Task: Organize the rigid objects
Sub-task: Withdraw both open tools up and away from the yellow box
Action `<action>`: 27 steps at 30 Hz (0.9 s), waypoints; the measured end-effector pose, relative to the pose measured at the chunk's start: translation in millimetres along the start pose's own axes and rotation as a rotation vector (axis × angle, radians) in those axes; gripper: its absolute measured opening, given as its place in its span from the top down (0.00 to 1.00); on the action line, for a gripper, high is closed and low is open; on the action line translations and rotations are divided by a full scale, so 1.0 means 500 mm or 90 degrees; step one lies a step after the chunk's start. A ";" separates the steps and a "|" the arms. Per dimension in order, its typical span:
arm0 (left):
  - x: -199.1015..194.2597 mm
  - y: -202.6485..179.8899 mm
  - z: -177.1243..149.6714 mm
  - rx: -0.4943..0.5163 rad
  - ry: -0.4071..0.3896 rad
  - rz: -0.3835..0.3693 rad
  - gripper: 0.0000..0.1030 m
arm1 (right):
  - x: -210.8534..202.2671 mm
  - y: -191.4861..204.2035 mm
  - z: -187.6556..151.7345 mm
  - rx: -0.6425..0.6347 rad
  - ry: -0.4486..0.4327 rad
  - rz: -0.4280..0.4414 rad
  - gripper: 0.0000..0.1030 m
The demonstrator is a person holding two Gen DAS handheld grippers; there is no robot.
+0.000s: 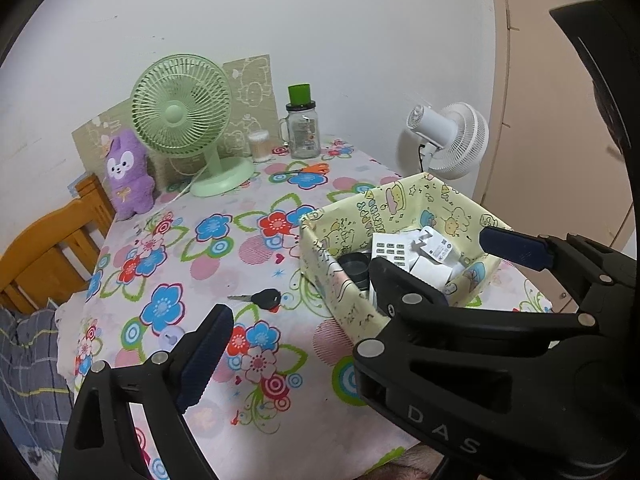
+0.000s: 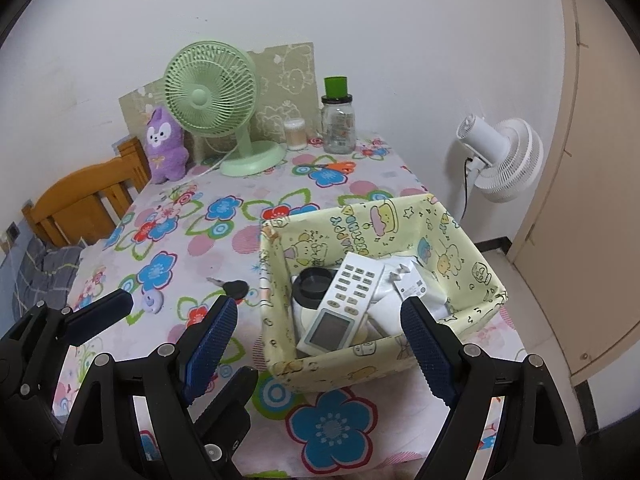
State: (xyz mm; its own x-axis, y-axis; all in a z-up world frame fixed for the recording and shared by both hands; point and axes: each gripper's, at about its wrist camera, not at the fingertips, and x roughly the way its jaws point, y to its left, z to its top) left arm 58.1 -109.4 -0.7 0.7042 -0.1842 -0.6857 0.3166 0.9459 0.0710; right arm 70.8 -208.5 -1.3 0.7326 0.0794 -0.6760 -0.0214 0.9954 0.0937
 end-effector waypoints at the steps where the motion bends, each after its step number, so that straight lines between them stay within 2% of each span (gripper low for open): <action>1: -0.003 0.002 -0.002 -0.002 -0.001 0.002 0.09 | -0.003 0.004 -0.001 -0.003 -0.002 0.001 0.16; 27: -0.041 0.070 -0.060 -0.050 -0.009 0.042 0.05 | -0.035 0.090 -0.034 -0.062 -0.050 0.030 0.16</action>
State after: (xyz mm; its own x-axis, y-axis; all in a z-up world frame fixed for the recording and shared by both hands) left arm 35.7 -64.4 -5.7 0.7311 -0.1241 -0.6709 0.2186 0.9741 0.0580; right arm 45.4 -164.4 2.4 0.7805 0.1250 -0.6125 -0.1197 0.9916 0.0499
